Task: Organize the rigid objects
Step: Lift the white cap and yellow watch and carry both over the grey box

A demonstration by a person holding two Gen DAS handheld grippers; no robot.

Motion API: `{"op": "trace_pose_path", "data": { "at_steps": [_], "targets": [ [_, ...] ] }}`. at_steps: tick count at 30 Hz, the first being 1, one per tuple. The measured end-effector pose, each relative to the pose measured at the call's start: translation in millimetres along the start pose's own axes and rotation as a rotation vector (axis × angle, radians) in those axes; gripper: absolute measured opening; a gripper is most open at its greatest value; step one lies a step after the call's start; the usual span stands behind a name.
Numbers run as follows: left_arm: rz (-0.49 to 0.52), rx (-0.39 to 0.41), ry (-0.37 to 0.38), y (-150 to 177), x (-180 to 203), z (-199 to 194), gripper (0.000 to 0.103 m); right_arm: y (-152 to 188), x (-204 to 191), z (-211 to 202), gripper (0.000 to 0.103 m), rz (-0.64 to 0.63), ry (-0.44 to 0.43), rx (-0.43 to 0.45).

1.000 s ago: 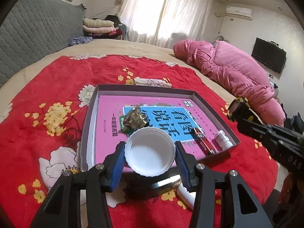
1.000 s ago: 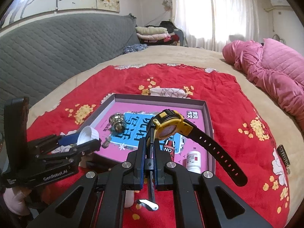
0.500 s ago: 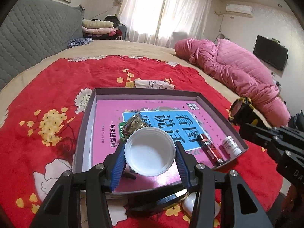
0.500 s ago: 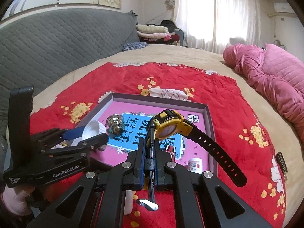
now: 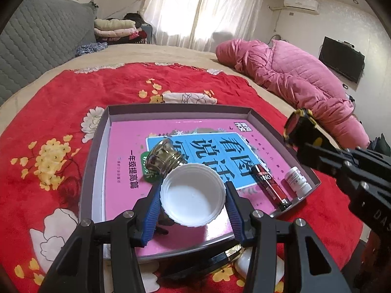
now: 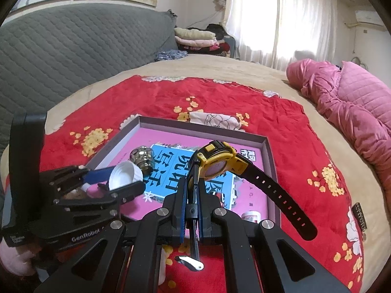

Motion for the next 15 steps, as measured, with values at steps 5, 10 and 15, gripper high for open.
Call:
{"op": "trace_pose_path", "data": {
  "at_steps": [5, 10, 15],
  "targets": [
    [0.007, -0.024, -0.002, 4, 0, 4, 0.05, -3, -1, 8, 0.007, 0.0, -0.004, -0.001],
    [0.008, -0.041, -0.001, 8, -1, 8, 0.05, -2, -7, 14, 0.007, -0.02, -0.017, -0.006],
    [0.007, -0.064, -0.001, 12, -3, 11, 0.05, -1, -9, 14, 0.007, -0.034, -0.02, 0.001]
  ]
}}
Point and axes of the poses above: each gripper's, at about its wrist camera, not at the fingertips, and z roughly the way its jaws point, x to its right, y to its underside, the point moved 7 cm from there along z, roughly the way its jaws point, and after that the axes turned 11 degrees about x, right-handed, at the moved point
